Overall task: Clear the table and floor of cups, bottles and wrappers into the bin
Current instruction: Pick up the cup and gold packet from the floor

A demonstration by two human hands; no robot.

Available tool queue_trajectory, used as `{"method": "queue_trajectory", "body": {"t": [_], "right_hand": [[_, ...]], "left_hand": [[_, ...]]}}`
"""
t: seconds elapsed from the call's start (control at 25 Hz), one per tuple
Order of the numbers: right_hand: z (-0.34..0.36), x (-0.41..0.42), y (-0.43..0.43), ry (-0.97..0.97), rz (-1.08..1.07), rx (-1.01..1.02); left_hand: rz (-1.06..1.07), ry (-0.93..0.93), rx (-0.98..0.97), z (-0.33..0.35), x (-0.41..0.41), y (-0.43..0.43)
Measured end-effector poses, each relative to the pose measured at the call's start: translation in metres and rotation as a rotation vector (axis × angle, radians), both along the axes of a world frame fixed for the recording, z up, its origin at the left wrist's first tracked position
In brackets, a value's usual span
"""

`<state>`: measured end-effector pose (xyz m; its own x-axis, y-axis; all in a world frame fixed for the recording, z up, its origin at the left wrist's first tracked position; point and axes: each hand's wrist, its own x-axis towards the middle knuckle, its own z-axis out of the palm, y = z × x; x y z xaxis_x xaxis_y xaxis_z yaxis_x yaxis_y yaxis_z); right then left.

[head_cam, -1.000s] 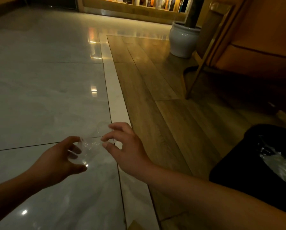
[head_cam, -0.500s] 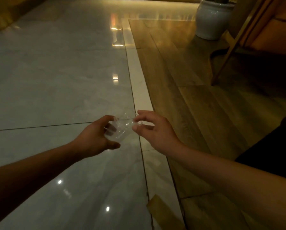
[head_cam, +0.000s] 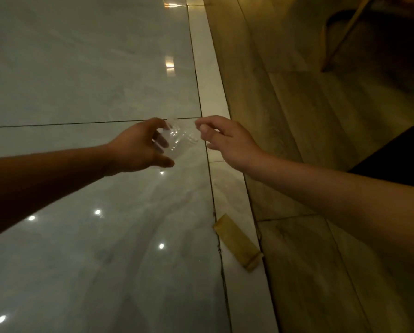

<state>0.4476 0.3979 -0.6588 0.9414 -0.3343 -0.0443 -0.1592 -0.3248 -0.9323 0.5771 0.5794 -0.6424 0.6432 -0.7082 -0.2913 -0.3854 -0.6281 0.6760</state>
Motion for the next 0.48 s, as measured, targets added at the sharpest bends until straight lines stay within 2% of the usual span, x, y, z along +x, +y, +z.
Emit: {"method": "queue_trajectory", "body": {"t": [0.04, 0.12, 0.24, 0.36, 0.48], "right_hand": [[-0.009, -0.006, -0.002, 0.062, -0.030, -0.012], [-0.034, -0.028, -0.006, 0.296, -0.015, -0.188], [-0.074, -0.075, -0.002, 0.699, 0.228, -0.502], [-0.101, -0.109, 0.014, 0.828, 0.364, -0.671], [-0.116, -0.123, 0.022, 0.829, 0.391, -0.788]], "left_hand": [[0.012, 0.007, 0.013, -0.005, 0.000, 0.006], [0.015, 0.009, 0.070, -0.012, 0.005, 0.019], [0.009, -0.013, 0.142, -0.017, 0.013, 0.033], [0.004, -0.022, 0.144, -0.018, 0.016, 0.036], [-0.036, -0.029, 0.152, -0.020, 0.013, 0.034]]}}
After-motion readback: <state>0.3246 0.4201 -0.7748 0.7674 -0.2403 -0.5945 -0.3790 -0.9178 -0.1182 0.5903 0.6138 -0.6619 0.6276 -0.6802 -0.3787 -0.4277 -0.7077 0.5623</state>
